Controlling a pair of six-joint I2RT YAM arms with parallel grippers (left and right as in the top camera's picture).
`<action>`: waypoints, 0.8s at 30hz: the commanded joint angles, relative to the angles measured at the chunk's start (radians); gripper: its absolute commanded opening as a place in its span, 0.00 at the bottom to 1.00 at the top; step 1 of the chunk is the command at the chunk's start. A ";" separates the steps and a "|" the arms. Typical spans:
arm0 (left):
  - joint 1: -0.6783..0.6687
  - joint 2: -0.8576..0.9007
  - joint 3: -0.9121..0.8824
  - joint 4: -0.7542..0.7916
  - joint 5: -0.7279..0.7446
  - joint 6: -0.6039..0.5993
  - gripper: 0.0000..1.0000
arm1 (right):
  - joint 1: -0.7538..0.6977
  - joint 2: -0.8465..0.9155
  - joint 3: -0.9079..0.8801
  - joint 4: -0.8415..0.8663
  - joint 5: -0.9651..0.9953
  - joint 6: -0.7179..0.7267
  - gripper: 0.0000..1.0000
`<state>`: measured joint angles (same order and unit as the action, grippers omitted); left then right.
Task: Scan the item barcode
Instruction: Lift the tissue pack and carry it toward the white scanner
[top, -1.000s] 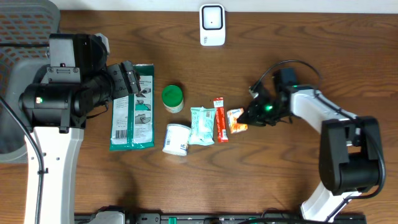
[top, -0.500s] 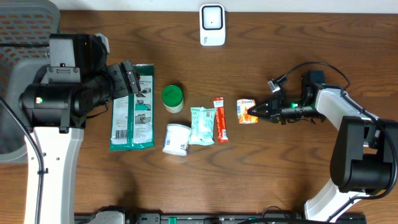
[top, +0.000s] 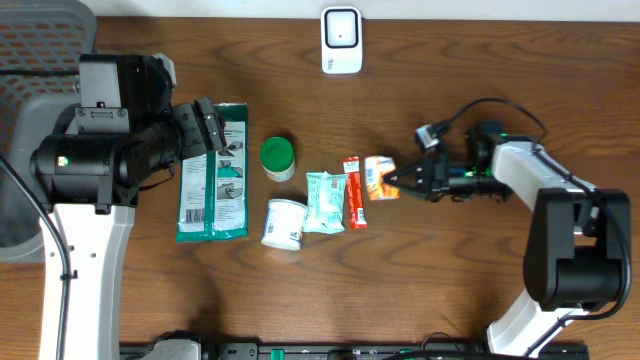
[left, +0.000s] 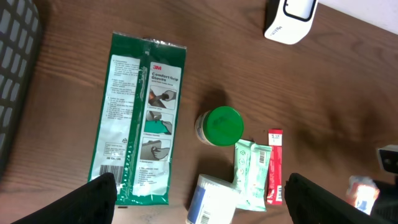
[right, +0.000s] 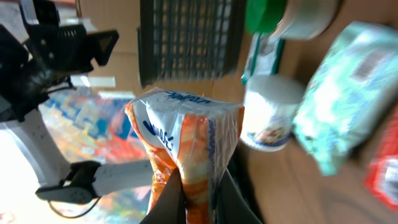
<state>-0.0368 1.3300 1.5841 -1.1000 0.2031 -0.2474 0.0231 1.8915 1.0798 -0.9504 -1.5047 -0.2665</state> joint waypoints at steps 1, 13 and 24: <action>-0.002 -0.004 -0.004 -0.003 -0.006 -0.002 0.86 | 0.064 -0.027 0.012 -0.022 -0.057 -0.029 0.01; -0.002 -0.004 -0.004 -0.003 -0.006 -0.002 0.86 | 0.148 -0.353 0.053 -0.018 -0.056 0.072 0.01; -0.002 -0.004 -0.004 -0.003 -0.006 -0.002 0.86 | 0.141 -0.502 0.053 0.119 -0.056 0.241 0.01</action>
<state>-0.0368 1.3300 1.5841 -1.1000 0.2031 -0.2474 0.1753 1.3937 1.1175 -0.8471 -1.5368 -0.0994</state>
